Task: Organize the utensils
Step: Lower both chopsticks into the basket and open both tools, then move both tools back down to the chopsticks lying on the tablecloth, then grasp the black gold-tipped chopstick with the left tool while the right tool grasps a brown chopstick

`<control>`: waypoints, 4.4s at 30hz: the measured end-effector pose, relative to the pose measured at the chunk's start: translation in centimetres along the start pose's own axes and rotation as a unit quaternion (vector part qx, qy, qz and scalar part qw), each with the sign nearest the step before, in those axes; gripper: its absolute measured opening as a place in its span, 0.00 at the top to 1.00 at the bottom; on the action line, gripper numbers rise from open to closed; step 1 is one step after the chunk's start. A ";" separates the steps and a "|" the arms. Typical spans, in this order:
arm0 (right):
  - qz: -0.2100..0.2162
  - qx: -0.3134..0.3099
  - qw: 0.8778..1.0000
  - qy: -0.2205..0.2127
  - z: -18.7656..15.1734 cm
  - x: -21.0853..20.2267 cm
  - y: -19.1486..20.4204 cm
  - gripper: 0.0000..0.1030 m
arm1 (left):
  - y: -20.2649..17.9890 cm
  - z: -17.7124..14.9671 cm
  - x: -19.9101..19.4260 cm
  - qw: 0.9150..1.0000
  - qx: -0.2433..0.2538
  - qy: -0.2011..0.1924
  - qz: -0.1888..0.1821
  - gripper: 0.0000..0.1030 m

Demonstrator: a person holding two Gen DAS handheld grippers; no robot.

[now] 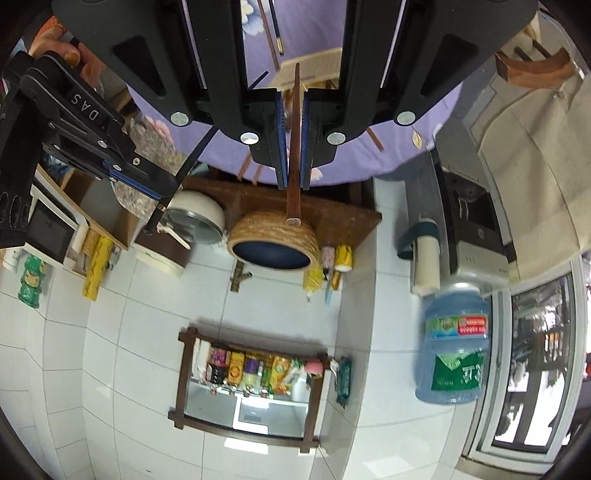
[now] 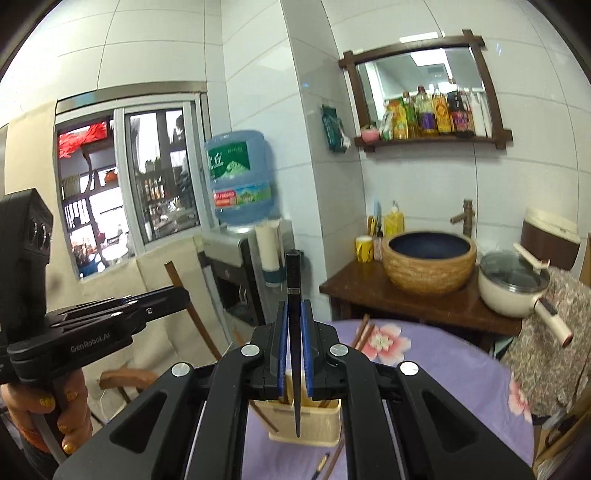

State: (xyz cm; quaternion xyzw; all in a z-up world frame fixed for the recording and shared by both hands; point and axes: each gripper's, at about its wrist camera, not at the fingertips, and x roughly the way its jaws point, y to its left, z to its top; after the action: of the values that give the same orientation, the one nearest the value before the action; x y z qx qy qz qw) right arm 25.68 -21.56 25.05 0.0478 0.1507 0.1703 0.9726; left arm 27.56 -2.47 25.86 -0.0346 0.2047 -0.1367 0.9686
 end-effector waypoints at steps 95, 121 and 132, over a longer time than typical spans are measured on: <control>-0.104 0.033 0.942 0.318 -27.1 14.4 -6.2 0.92 | 1.1 -31.2 11.3 0.964 -0.046 0.257 0.042 0.35; -0.091 0.111 0.937 0.319 -27.6 11.9 -9.5 0.93 | -4.2 -30.1 19.6 0.957 0.034 0.284 0.051 0.81; -0.091 0.113 0.938 0.316 -27.6 11.9 -9.6 0.93 | -4.1 -29.3 21.6 0.956 0.037 0.285 0.055 0.90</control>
State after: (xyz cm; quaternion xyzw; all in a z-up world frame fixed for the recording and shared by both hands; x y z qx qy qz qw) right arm 30.84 -25.31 -5.87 0.0869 0.4724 0.0694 0.8744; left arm 33.61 -12.79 -8.73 0.0532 0.4690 -0.0950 0.8765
